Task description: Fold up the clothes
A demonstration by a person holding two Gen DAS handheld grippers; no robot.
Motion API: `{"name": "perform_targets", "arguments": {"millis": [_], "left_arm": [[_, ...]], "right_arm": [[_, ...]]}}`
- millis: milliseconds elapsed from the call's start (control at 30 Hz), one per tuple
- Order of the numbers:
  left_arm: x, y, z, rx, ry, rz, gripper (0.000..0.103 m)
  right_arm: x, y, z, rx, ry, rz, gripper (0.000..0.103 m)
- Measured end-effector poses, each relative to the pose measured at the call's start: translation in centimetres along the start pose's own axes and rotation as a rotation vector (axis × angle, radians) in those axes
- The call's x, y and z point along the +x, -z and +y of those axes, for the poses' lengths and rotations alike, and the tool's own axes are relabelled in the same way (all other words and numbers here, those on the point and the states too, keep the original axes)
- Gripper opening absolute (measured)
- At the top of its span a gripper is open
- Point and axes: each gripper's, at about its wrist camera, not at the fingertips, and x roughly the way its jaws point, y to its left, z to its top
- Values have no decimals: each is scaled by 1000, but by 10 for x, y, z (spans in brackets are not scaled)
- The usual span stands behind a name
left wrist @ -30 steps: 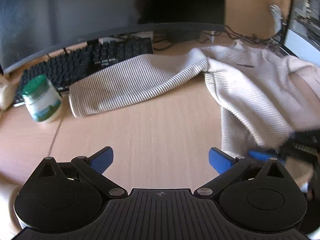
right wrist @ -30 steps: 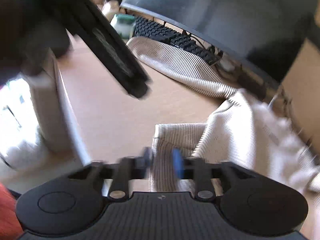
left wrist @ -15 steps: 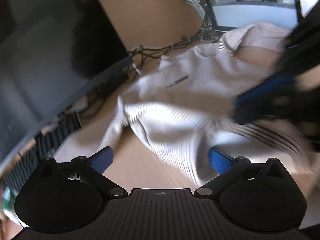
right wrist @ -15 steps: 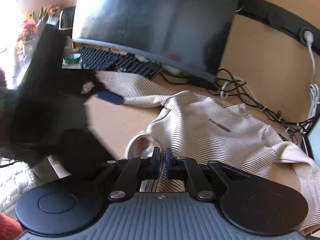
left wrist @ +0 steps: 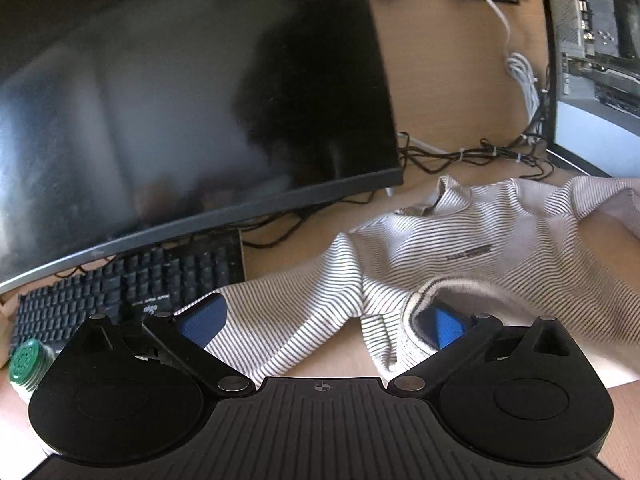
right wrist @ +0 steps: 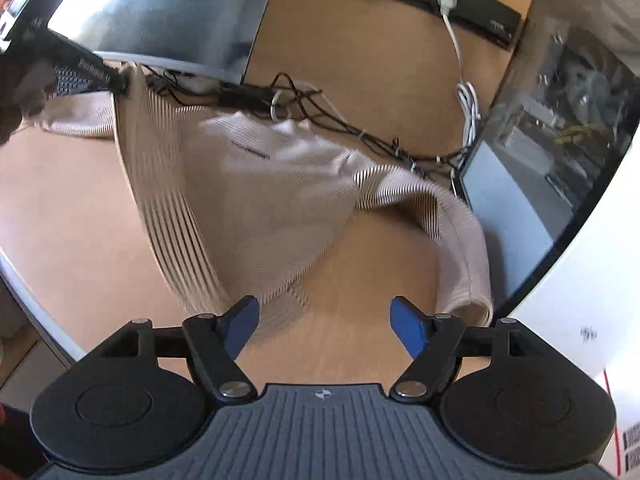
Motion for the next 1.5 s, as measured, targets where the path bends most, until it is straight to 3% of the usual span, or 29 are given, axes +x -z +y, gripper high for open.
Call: {"name": "perform_targets", "arguments": {"millis": [133,267,333,400,500,533,600,700,833,900,1033,1100,1167,1200,1233,1267,1400,1500], "left_arm": [[7,0,4,-28,-8,24,103],[12,-4,13,-81,-11,48,103],[13,-8,18,-104,-8,46,103],[13,-15,19,-108,-5,35,103],[13,-26,18,-99,-4,12,103],[13,-30,18,-90,-9,5,103],[14,-36,18,-64,-21,-8,103],[18,-39,20,-48,-42,-16,103],[26,-25,15,-38,-14,39,103],[30,-13,10,-12,-6,75,103],[41,16,8,-11,36,169,103],[41,29,7,1,38,192,103],[39,36,9,30,3,189,103],[38,40,10,45,-17,186,103],[34,40,13,52,-44,174,103],[26,38,18,40,-61,152,103],[-19,23,39,-35,-78,56,103],[-30,37,33,-41,-52,102,103]], "right_arm": [[10,4,23,-54,6,-17,76],[8,-7,51,-138,-86,-87,76],[-5,-10,58,-155,-166,-143,86],[-7,-12,69,-183,-185,-135,90],[13,-8,90,-313,-65,-107,88],[22,-10,90,-328,-16,-106,80],[32,-29,70,-261,85,-111,60],[28,-70,12,-1,211,-154,59],[41,-90,-27,148,181,-105,59],[50,-82,-20,139,138,-55,60],[52,-50,16,61,14,1,74],[55,-37,32,-6,6,30,74],[60,-35,36,-55,58,32,73],[61,-34,36,-67,91,23,68],[59,-38,27,-41,114,11,54],[56,-42,17,-8,136,-2,49],[20,-62,-22,106,194,-101,42],[-1,-62,-33,127,180,-125,42]]}}
